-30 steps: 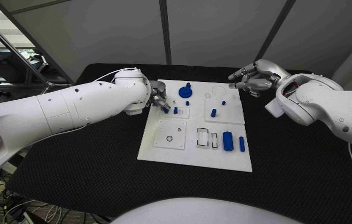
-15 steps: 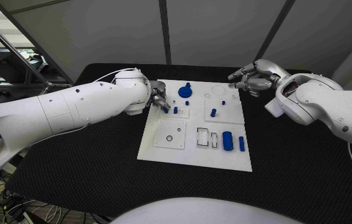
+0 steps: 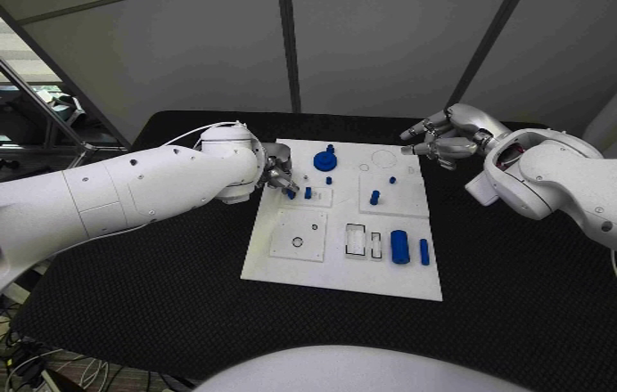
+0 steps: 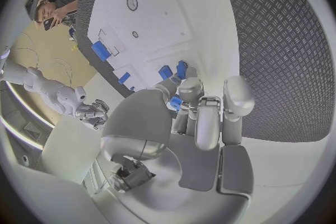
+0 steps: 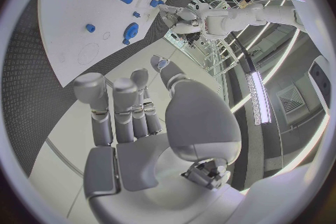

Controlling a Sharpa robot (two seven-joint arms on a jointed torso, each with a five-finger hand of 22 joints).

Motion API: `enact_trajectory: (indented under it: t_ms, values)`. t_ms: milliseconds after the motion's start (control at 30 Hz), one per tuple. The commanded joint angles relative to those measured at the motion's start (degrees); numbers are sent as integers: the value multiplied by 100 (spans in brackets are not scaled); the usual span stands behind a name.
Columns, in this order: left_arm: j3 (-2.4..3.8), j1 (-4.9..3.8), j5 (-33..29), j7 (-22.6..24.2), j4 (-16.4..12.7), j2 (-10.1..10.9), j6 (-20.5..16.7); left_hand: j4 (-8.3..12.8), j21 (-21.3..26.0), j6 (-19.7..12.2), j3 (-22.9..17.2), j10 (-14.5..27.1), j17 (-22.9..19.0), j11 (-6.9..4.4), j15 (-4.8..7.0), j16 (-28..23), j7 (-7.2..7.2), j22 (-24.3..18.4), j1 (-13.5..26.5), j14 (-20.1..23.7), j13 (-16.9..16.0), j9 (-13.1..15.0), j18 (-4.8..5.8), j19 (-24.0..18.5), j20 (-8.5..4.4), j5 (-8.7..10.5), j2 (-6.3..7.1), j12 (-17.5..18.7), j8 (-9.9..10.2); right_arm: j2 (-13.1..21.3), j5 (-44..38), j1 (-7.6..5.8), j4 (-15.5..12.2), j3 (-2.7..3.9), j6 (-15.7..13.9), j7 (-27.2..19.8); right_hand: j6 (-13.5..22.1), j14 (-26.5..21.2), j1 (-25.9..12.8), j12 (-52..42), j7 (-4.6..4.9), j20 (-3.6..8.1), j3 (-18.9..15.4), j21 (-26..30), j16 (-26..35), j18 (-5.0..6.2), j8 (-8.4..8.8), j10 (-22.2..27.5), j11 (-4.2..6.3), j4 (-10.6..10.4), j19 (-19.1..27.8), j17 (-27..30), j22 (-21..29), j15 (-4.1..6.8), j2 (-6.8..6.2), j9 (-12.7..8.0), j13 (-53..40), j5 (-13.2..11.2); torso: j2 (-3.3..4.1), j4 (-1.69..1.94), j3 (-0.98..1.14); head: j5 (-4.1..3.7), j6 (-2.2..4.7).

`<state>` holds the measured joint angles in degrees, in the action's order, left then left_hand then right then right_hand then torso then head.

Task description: Assemble the parts on the task board

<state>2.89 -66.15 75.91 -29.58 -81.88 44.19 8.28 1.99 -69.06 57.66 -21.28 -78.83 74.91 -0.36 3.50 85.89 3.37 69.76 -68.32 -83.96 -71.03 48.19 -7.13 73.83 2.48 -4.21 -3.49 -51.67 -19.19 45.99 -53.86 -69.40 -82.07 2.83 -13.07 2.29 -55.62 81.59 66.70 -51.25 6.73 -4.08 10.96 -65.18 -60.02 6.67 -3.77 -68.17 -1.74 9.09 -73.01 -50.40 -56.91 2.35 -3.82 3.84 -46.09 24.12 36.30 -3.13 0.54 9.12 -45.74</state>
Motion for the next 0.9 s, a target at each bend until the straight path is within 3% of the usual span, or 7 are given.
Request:
enact_trajectory:
  t_ms: [33,500,900]
  values:
    - [-17,42,29,22,-84,34,-120,904,-46,23,-934,-98,1078,-61,58,43,-19,33,-21,-477,-12,15,127,60,-1,-26,20,-55,-47,0,-9,-10,-7,4,32,-64,33,49,-35,-17,9,12,31,30,37,28,6,-1,-9,-17,-46,-5,-6,6,0,0,-6,12,-3,0,8,9,0]
    - [-7,180,38,60,-557,365,-887,921,-148,60,-985,-149,1090,-80,78,54,-38,134,17,-486,-22,48,152,152,-16,-43,45,-105,-71,27,-9,-10,-17,4,23,-69,32,51,-38,-24,8,12,33,20,36,25,6,-6,-8,-19,-55,-9,-21,6,1,0,-11,12,1,3,4,2,3]
    - [4,265,316,222,-749,563,-1402,935,-176,72,-1011,-165,1092,-89,87,56,-47,163,21,-488,-23,59,159,180,-24,-48,57,-118,-79,43,-9,-10,-19,4,18,-79,32,51,-38,-24,8,12,33,20,36,25,6,-6,-8,-19,-55,-9,-21,6,1,0,-11,12,-1,7,6,20,-2]
